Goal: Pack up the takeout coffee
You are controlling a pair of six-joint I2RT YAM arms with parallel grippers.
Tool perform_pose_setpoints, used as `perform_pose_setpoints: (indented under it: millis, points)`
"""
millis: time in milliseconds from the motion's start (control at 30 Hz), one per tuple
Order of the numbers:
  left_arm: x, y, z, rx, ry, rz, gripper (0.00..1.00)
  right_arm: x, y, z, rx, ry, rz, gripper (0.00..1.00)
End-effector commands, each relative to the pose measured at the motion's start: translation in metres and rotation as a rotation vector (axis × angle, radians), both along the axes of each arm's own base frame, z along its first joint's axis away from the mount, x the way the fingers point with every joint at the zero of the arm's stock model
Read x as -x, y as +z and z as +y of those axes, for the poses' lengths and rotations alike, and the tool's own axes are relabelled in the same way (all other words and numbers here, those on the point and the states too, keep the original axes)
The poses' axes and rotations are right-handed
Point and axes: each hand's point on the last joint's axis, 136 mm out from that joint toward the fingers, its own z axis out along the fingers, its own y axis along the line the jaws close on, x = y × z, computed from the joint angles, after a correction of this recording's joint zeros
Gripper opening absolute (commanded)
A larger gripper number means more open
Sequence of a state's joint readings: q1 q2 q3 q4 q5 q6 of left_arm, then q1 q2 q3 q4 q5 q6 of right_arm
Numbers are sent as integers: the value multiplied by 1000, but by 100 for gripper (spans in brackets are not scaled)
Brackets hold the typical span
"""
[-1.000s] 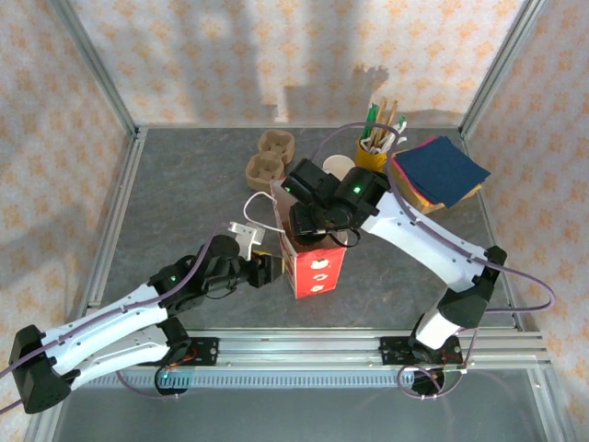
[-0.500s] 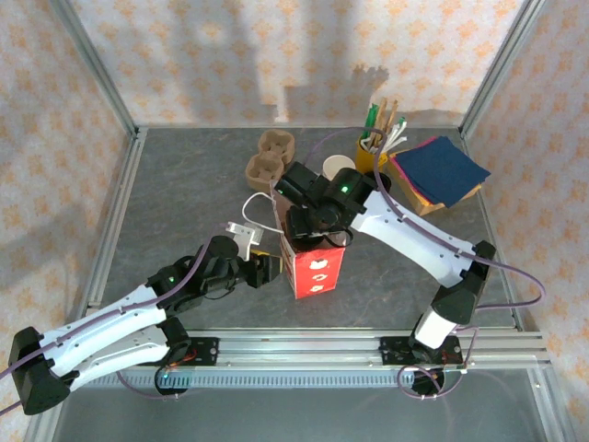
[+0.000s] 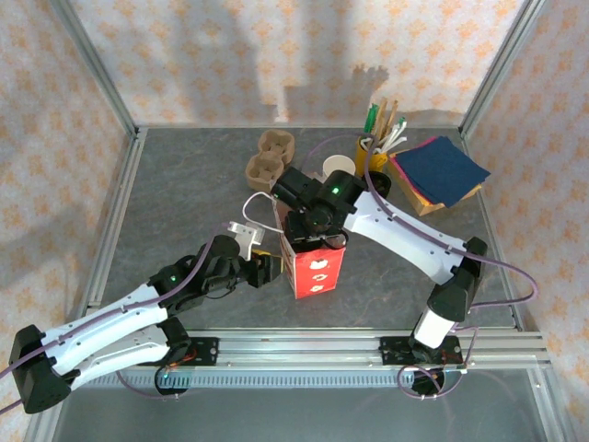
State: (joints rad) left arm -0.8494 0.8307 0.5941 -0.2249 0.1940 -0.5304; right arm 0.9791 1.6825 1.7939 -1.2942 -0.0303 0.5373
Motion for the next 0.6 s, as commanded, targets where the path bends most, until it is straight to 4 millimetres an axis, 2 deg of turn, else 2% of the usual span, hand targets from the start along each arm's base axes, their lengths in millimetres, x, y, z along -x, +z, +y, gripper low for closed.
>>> perform_pose_setpoints:
  millis: [0, 567]
  points:
    - [-1, 2, -3, -5, -15, -25, 49, 1, -4, -5, 27, 2, 9, 45]
    - [-1, -2, -2, -13, -16, -20, 49, 9, -26, -7, 67, 10, 71, 45]
